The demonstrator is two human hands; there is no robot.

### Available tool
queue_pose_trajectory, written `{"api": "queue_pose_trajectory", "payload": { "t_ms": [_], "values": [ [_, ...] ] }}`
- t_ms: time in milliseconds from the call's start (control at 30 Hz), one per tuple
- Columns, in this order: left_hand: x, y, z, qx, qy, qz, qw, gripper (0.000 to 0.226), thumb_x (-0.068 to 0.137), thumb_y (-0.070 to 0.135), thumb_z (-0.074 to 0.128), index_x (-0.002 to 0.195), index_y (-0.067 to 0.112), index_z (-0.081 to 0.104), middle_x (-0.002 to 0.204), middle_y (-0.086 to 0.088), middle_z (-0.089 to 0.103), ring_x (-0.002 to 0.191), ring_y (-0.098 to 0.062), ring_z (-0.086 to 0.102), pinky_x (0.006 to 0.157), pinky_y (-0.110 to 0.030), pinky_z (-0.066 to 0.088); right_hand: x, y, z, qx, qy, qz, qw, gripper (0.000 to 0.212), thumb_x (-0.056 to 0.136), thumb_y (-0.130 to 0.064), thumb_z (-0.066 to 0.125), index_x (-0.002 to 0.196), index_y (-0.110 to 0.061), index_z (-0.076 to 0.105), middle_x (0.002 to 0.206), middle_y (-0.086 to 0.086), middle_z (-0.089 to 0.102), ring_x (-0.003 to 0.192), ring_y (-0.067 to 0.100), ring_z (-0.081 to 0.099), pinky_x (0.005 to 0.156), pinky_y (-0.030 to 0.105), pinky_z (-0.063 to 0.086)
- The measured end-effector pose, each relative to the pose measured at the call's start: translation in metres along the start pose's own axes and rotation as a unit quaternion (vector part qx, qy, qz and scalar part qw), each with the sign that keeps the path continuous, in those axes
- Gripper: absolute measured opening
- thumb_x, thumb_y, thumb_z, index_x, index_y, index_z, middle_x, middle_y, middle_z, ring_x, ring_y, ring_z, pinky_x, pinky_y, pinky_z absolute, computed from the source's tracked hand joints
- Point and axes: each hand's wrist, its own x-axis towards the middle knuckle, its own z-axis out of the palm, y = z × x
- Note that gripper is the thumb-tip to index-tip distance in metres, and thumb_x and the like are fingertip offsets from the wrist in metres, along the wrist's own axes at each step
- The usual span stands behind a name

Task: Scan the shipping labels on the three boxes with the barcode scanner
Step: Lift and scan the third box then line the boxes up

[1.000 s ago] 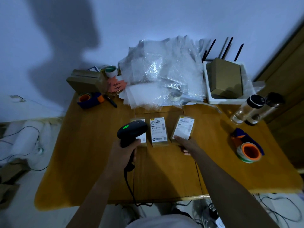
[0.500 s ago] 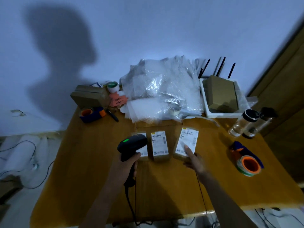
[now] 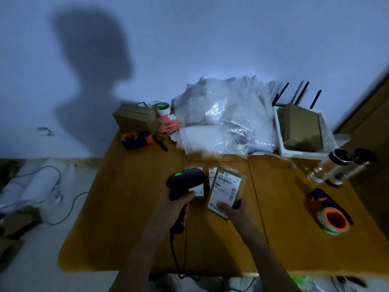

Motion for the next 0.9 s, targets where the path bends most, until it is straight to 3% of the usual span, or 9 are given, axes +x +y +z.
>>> {"api": "queue_pose_trajectory", "payload": {
  "t_ms": [200,367,633,733,900],
  "values": [
    [-0.017,-0.009,-0.011,0.014,-0.004,-0.009,1.000,0.025,0.092,0.026,0.073,0.085,0.004,0.065,0.066,-0.012,0.057,0.055,-0.023,0.054,0.056,-0.031,0.048,-0.010,0.008,0.018,-0.040,-0.025,-0.029,0.998,0.067,0.084,-0.023,0.082,0.133,-0.013,0.039,0.117,0.000,0.065,0.096,0.009,0.069,0.062,0.019,0.058],
    [-0.023,-0.017,-0.016,0.011,0.004,-0.014,1.000,0.022,0.093,0.025,0.073,0.086,0.006,0.064,0.064,-0.010,0.056,0.051,-0.019,0.053,0.053,-0.028,0.048,-0.016,0.007,0.025,-0.039,-0.054,-0.049,0.997,0.055,0.087,-0.014,0.078,0.126,-0.020,0.040,0.110,-0.010,0.063,0.095,0.005,0.066,0.067,0.020,0.058],
    [-0.029,-0.020,-0.016,-0.001,-0.003,-0.032,0.999,0.016,0.093,0.022,0.071,0.085,0.009,0.065,0.060,-0.003,0.057,0.049,-0.015,0.052,0.051,-0.024,0.048,-0.018,0.016,0.030,-0.036,-0.058,-0.038,0.997,0.063,0.086,-0.018,0.079,0.137,-0.015,0.043,0.121,-0.002,0.064,0.106,0.014,0.066,0.064,0.015,0.058],
    [-0.032,-0.021,-0.016,-0.001,-0.003,-0.033,0.999,0.017,0.093,0.023,0.071,0.084,0.010,0.065,0.060,-0.004,0.057,0.048,-0.015,0.052,0.051,-0.024,0.047,-0.019,0.018,0.029,-0.031,-0.051,-0.027,0.998,0.062,0.086,-0.018,0.079,0.137,-0.015,0.043,0.121,-0.002,0.065,0.102,0.010,0.066,0.063,0.016,0.058],
    [-0.035,-0.022,-0.016,0.002,-0.004,-0.046,0.999,0.022,0.092,0.024,0.072,0.078,0.010,0.063,0.059,-0.005,0.057,0.047,-0.016,0.052,0.050,-0.024,0.047,-0.016,0.022,0.027,-0.029,-0.037,-0.023,0.999,0.064,0.084,-0.020,0.082,0.135,-0.015,0.045,0.123,0.001,0.067,0.110,0.020,0.068,0.075,0.025,0.059]
  ]
}}
